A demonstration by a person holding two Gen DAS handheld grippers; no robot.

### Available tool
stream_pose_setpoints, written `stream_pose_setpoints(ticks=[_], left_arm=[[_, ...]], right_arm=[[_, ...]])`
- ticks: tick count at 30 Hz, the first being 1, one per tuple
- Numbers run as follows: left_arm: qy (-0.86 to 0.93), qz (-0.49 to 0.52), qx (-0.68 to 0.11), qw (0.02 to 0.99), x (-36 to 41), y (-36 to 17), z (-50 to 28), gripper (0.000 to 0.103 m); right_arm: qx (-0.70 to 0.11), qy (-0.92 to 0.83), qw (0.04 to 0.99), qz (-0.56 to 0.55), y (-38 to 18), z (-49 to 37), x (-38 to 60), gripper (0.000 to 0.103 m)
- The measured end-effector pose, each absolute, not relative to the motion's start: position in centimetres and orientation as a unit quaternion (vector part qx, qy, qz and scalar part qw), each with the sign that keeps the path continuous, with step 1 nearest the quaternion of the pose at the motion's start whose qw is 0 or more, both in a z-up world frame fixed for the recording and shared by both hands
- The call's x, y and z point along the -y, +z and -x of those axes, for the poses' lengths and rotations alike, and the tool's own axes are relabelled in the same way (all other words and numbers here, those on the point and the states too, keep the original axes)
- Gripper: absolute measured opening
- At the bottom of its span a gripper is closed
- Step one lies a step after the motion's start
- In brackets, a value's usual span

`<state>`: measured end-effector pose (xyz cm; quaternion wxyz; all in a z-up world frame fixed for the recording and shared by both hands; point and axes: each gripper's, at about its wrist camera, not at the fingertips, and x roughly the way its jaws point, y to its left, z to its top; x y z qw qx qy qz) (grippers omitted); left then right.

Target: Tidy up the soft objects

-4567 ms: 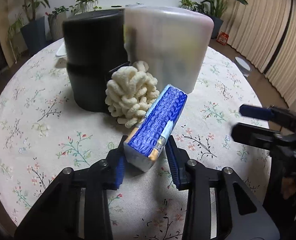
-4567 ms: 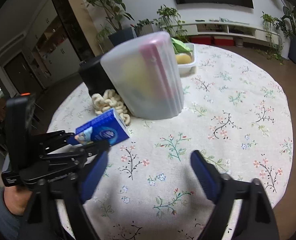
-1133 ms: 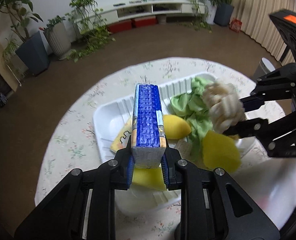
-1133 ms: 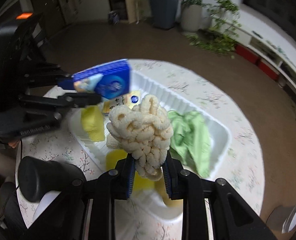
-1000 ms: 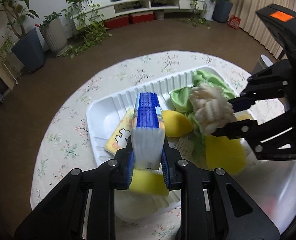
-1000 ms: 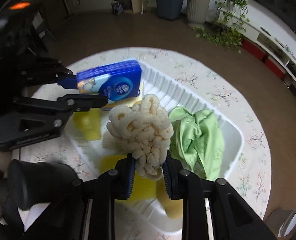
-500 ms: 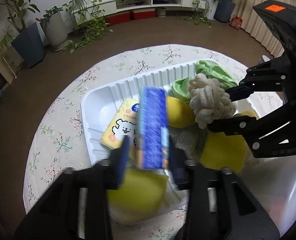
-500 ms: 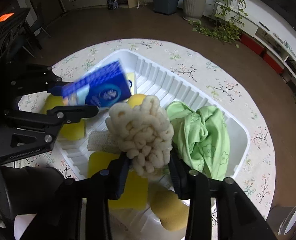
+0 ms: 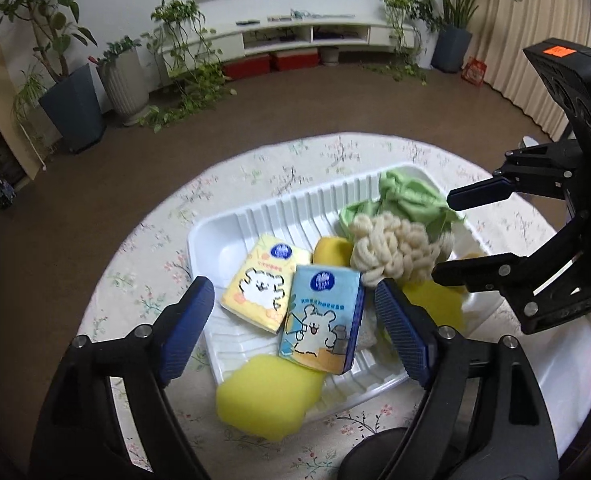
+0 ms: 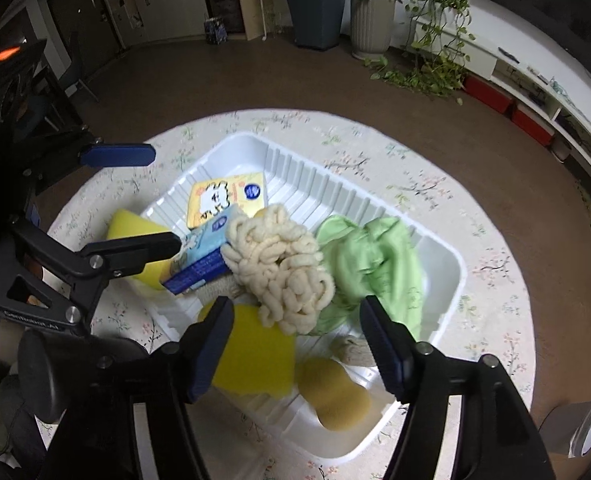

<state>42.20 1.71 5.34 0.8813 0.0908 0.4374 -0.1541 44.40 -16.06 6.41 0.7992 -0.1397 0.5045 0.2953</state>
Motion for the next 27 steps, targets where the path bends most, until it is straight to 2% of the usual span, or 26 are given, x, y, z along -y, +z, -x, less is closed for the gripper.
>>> stream_pose_setpoints(ticks=[2,9,15,20,23,27], left_arm=[[-0.145,-0.088,-0.424,0.89,-1.9,6.3,-41.7,0.093],[-0.093,-0.075,-0.357,0.927,-2.9,11.5,-37.4,0.093],[-0.087,-0.026,-0.306,0.948,-3.1,14.9,-29.5,0.093],[-0.077,-0.006,-0.293,0.953,-2.0,14.3,-22.5,0.094],[-0.074,0.017,-0.296,0.952,-1.5,12.9,-18.7,0.103],[-0.035,0.039,-0.304,0.951,-1.2,10.6,-15.0,0.103]], right_arm=[[-0.495,0.295,0.808,0.127,7.5,-44.2,16.8,0.071],[-0.442,0.263,0.854,0.073,12.8,-41.6,21.5,0.078],[-0.37,0.229,0.9,0.018,16.8,-33.6,25.8,0.093],[-0.338,0.204,0.919,0.0,16.5,-25.2,26.8,0.103],[-0.326,0.185,0.927,-0.011,15.4,-20.9,26.5,0.103],[-0.303,0.138,0.943,-0.016,14.1,-16.1,25.8,0.103]])
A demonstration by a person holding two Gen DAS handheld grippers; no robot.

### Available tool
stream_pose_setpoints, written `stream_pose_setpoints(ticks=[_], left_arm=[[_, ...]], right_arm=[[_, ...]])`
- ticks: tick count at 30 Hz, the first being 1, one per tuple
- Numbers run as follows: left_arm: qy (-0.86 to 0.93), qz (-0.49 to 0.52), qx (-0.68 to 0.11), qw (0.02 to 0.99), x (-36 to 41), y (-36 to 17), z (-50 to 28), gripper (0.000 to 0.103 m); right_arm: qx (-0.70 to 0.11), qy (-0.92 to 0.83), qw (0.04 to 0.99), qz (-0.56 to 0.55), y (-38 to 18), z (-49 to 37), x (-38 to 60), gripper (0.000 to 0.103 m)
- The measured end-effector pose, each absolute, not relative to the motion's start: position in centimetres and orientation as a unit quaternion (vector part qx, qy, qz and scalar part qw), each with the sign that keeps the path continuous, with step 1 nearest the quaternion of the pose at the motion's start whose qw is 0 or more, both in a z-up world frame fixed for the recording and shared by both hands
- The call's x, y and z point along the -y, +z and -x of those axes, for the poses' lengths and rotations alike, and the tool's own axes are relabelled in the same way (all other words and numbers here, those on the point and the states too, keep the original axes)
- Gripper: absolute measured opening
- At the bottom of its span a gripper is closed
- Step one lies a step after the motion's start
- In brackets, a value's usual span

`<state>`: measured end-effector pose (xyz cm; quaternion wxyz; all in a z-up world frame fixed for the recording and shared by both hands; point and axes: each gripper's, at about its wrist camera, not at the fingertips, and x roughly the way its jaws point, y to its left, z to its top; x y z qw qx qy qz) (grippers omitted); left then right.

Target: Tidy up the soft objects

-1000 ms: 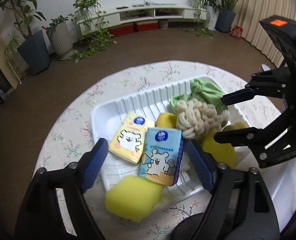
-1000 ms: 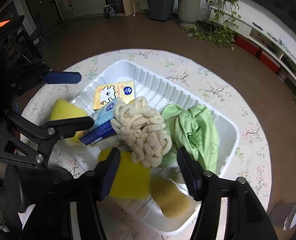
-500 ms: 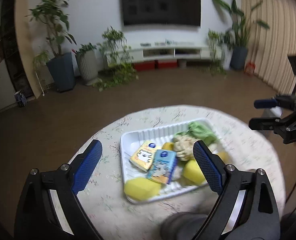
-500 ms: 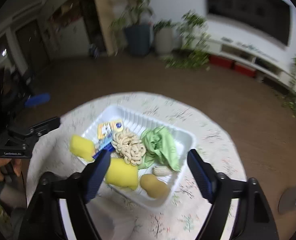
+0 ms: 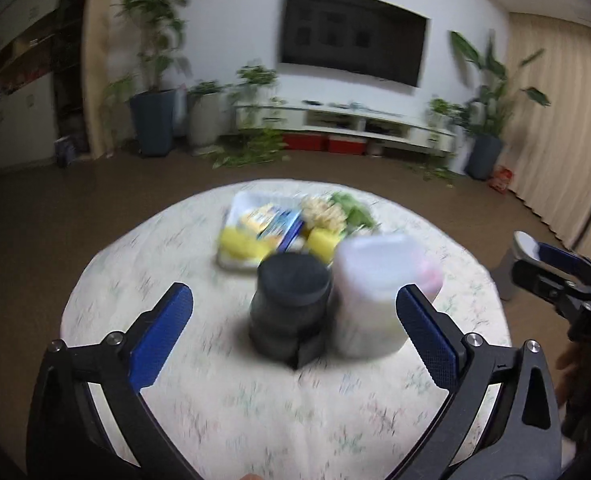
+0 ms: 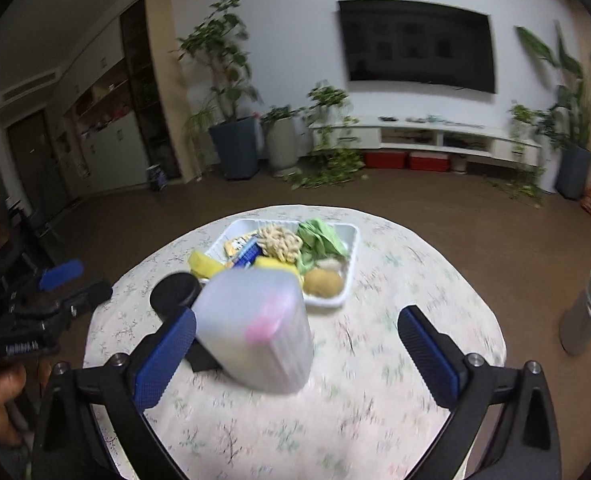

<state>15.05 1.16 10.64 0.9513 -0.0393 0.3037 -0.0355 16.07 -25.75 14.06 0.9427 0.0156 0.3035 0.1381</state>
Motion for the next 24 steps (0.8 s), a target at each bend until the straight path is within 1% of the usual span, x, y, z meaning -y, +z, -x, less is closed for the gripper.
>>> stream_pose_setpoints(ticks=[3,9,15,24], left_arm=[[-0.019,0.047,-0.297,0.953,-0.7,9.2,-13.0,0.103],[-0.002,0.033,-0.303,0.953,0.1,8.2,-11.0,0.103],[0.003,0.025,-0.292,0.956,0.2,8.9,-10.5,0.103],[0.008,0.024,-0.306,0.952,0.2,8.1,-10.8,0.103]], right_arm=[[-0.276,0.099,0.956,0.0,13.3,-13.3,25.1,0.103],[-0.256,0.072,0.964,0.018,12.2,-10.7,23.7,0.103],[-0.256,0.067,0.964,0.019,11.8,-9.7,23.3,0.103],[-0.262,0.057,0.963,0.027,11.7,-9.6,23.2,0.103]])
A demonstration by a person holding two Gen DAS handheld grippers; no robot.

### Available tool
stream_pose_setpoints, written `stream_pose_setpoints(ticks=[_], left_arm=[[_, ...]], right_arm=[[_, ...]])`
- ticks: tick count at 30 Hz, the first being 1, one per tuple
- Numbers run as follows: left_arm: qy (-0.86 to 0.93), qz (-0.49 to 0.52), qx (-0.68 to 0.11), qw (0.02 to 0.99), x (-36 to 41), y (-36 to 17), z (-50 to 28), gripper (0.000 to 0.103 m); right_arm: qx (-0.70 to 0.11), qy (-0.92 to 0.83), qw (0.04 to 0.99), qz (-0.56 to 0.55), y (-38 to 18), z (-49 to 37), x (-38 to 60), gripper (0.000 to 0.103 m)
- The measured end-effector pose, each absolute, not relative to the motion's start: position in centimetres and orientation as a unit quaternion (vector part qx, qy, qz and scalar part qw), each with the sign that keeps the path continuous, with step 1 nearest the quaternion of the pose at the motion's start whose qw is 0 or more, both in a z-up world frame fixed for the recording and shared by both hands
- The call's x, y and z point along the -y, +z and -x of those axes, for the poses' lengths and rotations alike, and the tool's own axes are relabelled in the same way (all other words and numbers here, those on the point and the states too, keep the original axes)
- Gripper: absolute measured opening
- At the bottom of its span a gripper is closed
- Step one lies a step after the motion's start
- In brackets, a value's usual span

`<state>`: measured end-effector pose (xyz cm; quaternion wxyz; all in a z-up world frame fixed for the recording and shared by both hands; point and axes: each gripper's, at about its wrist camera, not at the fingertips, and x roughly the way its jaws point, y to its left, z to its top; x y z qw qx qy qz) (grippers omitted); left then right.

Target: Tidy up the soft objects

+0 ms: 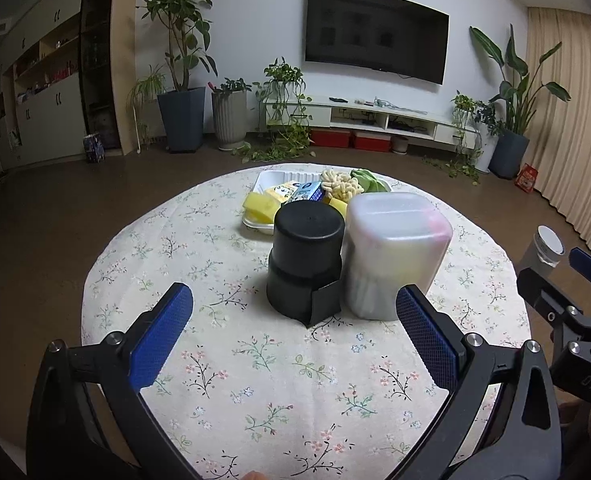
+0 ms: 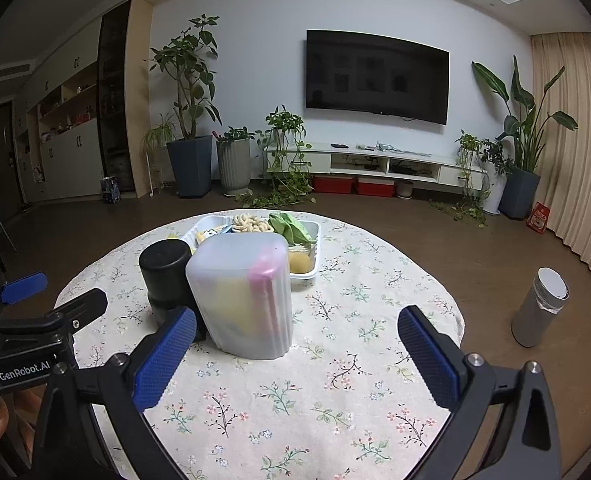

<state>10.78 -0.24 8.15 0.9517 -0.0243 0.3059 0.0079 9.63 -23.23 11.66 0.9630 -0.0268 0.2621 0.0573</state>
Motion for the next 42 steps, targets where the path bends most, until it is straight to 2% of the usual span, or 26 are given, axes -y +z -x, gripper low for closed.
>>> stream_pose_setpoints(ticks=[18,42], left_arm=[[0.017,0.023,-0.328,0.944,0.3,7.26,-11.75,0.103],[0.048,-0.005,-0.315,0.948,0.74,7.82,-11.28,0.103]], right_arm=[[-0.272,0.057,0.96,0.022,11.34,-9.32,23.67,0.103],[-0.275,0.057,0.959,0.023,11.36,-9.42,23.63,0.103]])
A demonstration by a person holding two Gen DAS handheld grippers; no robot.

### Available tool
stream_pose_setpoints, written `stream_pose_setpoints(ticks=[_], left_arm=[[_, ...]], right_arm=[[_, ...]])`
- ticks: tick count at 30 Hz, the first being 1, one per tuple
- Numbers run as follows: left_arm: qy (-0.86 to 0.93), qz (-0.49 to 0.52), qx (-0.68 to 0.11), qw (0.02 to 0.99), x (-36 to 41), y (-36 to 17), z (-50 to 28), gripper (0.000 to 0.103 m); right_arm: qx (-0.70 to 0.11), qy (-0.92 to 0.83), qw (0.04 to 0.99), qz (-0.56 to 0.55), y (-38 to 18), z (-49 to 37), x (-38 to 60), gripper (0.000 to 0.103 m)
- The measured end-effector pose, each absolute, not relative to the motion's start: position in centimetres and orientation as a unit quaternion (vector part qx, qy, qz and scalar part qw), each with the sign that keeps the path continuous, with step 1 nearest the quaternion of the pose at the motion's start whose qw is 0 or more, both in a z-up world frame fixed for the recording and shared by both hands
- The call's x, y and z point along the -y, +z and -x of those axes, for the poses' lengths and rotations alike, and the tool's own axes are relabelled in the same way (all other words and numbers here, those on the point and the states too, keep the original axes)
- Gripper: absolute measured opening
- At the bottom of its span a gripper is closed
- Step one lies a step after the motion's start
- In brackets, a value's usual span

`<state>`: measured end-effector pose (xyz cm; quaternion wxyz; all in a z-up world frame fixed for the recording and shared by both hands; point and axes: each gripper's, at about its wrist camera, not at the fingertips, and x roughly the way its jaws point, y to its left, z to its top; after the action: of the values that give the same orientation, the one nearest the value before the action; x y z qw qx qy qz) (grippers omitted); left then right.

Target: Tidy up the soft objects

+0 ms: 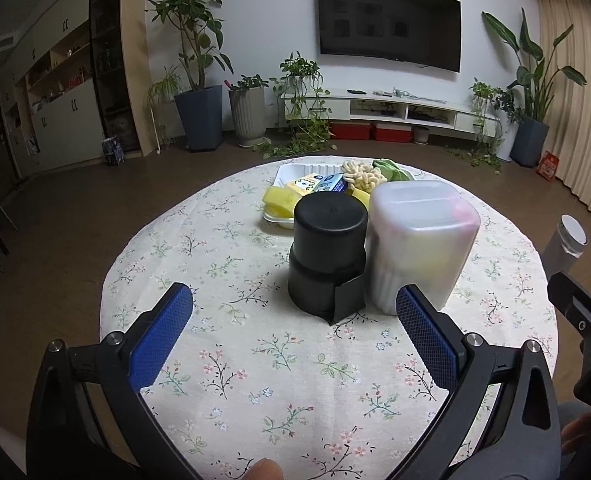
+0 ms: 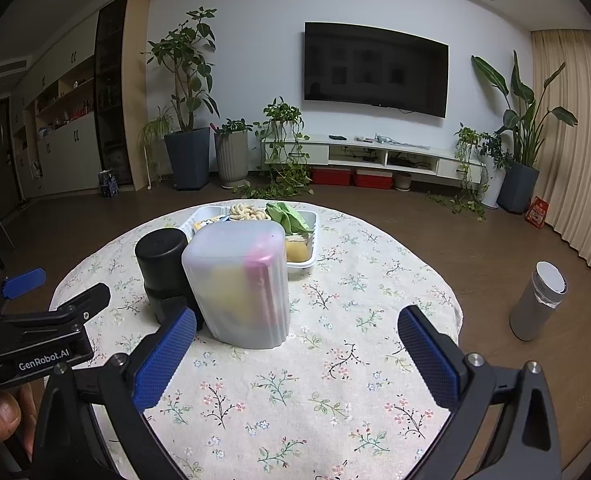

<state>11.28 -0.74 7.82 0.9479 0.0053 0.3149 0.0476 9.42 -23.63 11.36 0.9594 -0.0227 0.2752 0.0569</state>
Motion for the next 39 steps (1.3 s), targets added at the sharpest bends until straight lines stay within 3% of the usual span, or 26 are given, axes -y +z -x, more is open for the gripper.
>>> stream_pose_setpoints(ticks=[39], left_arm=[[0.005,0.023,-0.33,0.944,1.0,6.7,-11.9,0.103]], right_arm=[[-0.279,0.057,0.958,0.027,11.5,-9.0,24.2,0.103]])
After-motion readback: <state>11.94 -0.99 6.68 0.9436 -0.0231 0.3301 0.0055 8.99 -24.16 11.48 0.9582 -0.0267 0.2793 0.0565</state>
